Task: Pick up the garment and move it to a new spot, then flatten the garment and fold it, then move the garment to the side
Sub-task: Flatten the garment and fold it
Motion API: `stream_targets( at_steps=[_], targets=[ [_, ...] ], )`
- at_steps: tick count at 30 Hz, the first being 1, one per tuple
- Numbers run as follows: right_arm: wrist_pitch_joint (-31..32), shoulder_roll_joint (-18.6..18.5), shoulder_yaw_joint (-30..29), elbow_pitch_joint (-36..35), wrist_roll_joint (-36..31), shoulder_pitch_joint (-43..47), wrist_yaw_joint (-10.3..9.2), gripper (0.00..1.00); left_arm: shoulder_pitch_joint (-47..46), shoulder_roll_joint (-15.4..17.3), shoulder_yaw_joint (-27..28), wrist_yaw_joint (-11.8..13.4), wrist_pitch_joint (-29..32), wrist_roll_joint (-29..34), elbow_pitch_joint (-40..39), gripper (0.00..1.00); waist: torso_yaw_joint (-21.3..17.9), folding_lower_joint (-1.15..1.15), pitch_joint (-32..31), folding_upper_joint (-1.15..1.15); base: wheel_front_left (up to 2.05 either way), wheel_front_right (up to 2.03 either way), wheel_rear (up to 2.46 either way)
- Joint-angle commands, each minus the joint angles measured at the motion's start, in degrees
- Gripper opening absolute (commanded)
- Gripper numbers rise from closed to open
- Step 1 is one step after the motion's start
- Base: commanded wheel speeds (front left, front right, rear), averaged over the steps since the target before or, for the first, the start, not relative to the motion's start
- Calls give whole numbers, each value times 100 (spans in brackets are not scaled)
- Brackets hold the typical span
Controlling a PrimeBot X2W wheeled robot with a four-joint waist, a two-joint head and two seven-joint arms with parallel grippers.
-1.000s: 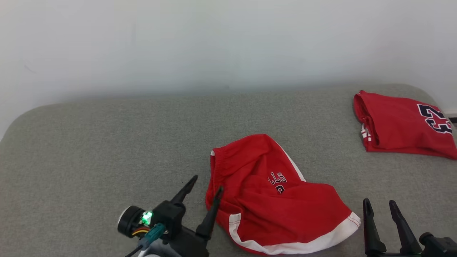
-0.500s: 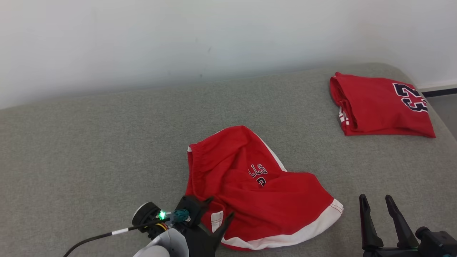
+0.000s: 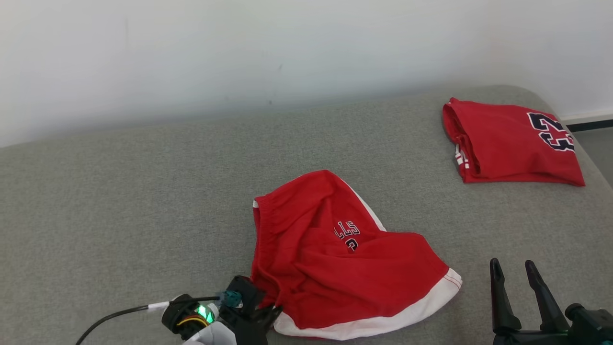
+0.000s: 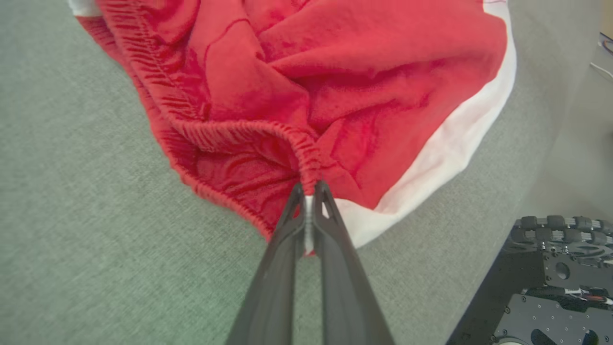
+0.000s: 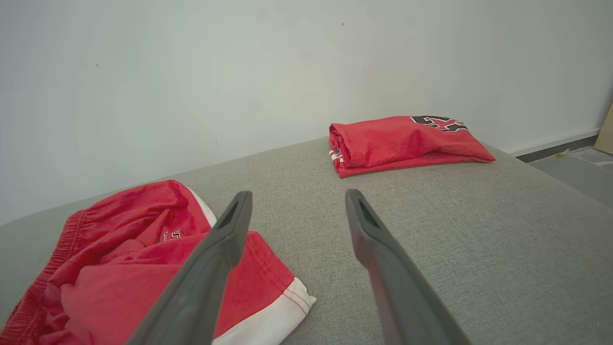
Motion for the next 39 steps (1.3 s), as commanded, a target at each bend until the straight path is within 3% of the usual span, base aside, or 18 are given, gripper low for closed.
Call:
stream_targets(
  at_steps=[1, 14, 20, 21, 22, 27, 32, 39],
  targets=[
    [-15, -11, -23, -10, -10, 39, -18, 100, 13, 13, 32, 19, -55, -11, 16, 0, 47, -1, -22, 0, 0, 0, 0],
    [-27, 7, -126, -17, -19, 136, -18, 100, 781, 191, 755, 675, -1472, -364, -83, 0, 501, -1, -123, 0, 0, 0, 0],
    [-10, -6, -113, 43, -21, 162, -18, 100, 1340, 94, 961, 951, -1965, -571, -51, 0, 612, -1, -188, 0, 0, 0, 0],
    [1, -13, -106, 50, -22, 158, -18, 100, 1410, 70, 965, 969, -2032, -539, -56, 59, 626, -1, -203, 0, 0, 0, 0],
    [2, -21, -101, 49, -21, 148, -18, 100, 1454, 38, 983, 1004, -2097, -499, -81, 100, 642, -1, -217, 0, 0, 0, 0],
    [-4, -68, -76, 44, -10, 100, -18, 100, 1560, -45, 1398, 1174, -2265, -231, -361, 100, 714, -1, -282, 0, 0, 0, 0],
    [-24, -80, -22, 13, -13, 68, -18, 100, 2020, -157, 2499, 1359, -2267, 357, -1133, 100, 736, -1, -365, 0, 0, 0, 0],
    [-45, -88, 21, 16, -44, 81, -18, 100, 2585, -318, 3605, 1256, -2269, 989, -1662, 100, 713, -1, -478, 0, 0, 0, 0]
  ],
)
